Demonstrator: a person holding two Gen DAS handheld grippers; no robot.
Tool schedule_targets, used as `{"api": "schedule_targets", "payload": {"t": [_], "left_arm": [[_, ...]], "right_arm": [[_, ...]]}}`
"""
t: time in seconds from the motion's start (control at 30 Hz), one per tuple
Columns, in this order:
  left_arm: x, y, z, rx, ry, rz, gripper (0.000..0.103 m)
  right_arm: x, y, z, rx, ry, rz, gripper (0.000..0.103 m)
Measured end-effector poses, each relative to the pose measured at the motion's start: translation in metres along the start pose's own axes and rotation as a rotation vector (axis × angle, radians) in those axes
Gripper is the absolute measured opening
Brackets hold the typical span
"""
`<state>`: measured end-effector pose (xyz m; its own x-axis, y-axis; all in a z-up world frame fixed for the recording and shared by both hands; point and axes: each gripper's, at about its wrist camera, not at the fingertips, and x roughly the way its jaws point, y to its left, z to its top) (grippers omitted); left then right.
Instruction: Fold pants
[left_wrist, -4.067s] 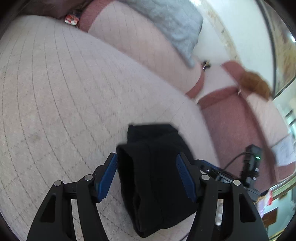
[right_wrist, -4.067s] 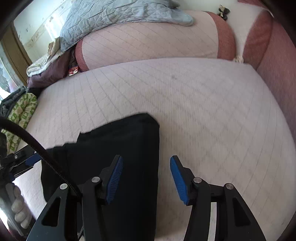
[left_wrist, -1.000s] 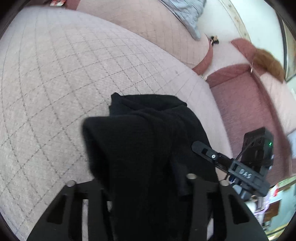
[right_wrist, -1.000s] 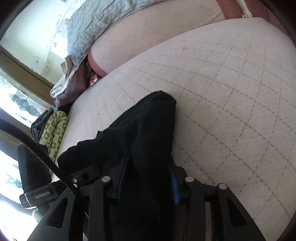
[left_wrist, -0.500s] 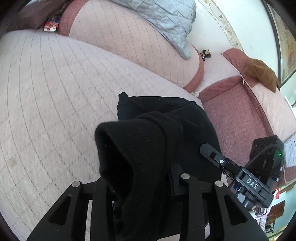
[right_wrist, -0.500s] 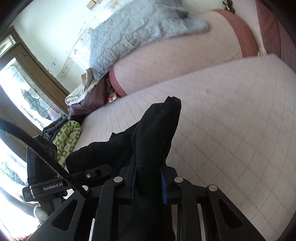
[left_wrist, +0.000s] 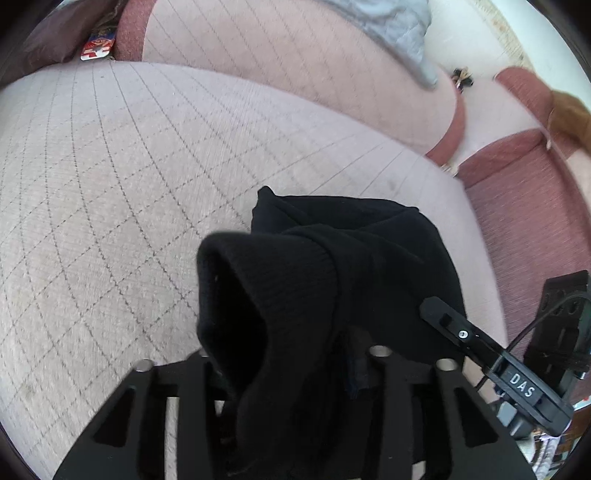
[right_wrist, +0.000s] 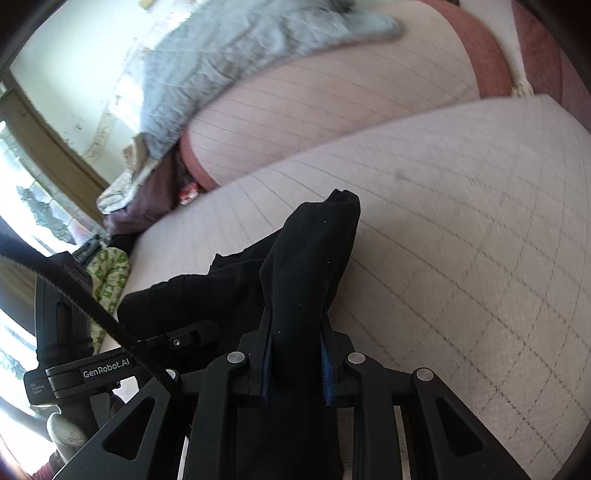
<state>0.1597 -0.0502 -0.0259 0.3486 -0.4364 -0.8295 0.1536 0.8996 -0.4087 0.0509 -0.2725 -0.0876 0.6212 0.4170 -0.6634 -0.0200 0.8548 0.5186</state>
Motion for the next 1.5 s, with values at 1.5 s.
{"api": "schedule_targets", "payload": {"t": [1.5], "left_arm": [[-0.141,0.028,-0.184,-0.096,-0.153,0.092,0.067]], "right_arm": [[-0.118,0.064,-0.195,0.028,0.118,0.131,0.068]]}}
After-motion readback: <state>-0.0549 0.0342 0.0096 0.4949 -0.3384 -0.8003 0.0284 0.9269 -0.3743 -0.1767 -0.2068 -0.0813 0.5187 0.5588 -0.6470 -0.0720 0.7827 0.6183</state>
